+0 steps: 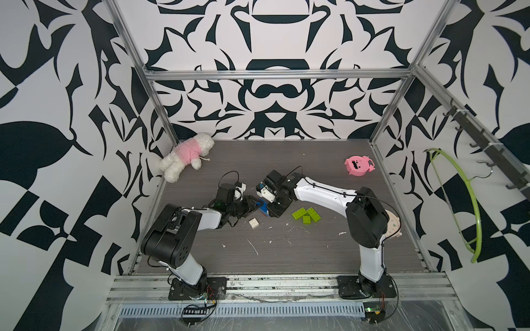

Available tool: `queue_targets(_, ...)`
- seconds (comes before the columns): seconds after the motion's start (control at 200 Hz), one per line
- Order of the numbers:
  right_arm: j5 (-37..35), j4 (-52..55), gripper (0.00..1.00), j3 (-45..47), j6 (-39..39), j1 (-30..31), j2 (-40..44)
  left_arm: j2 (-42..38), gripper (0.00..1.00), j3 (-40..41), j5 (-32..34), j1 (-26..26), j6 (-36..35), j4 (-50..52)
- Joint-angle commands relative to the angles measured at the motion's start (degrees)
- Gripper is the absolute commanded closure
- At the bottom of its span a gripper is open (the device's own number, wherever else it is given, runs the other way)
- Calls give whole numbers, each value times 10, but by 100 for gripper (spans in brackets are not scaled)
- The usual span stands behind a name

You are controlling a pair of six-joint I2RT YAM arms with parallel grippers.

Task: Assemble a heart with lego
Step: Assemble the lego brick with the lego brick, then pick up the lego brick from the center of the board.

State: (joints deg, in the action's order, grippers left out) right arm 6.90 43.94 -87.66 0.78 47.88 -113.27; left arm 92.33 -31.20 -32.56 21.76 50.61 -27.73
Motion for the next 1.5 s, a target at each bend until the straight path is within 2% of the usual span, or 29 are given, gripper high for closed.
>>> queue_targets(0.0,-38,32,80,-19,-16,5,-8,2,54,18,-2,1,-1,-8)
queue_targets(0.27,-57,71,81,-52,-22,5,-51,6,54,20,-2,0,-1,-10)
queue_targets(0.405,-44,81,78,-63,-20,5,-47,0,54,21,0,0,-1,-4)
queue_targets(0.595,-39,81,51,-67,-21,6,10,-17,54,9,7,0,-12,26)
queue_targets(0.695,-30,78,45,-60,-26,5,47,-25,53,-2,10,0,-22,46)
queue_targets(0.88,-37,62,44,10,-55,-21,133,-37,53,-27,5,0,-32,74)
queue_targets(1.015,-33,26,46,123,-107,-85,191,-56,51,-43,4,0,-41,95)
queue_targets(1.135,-63,15,46,207,-126,-143,226,-77,50,-57,13,0,-59,127)
queue_targets(1.24,-95,14,46,240,-114,-161,233,-87,49,-63,21,-2,-73,146)
queue_targets(1.495,-105,0,44,243,-74,-168,186,-84,48,-66,12,-8,-76,148)
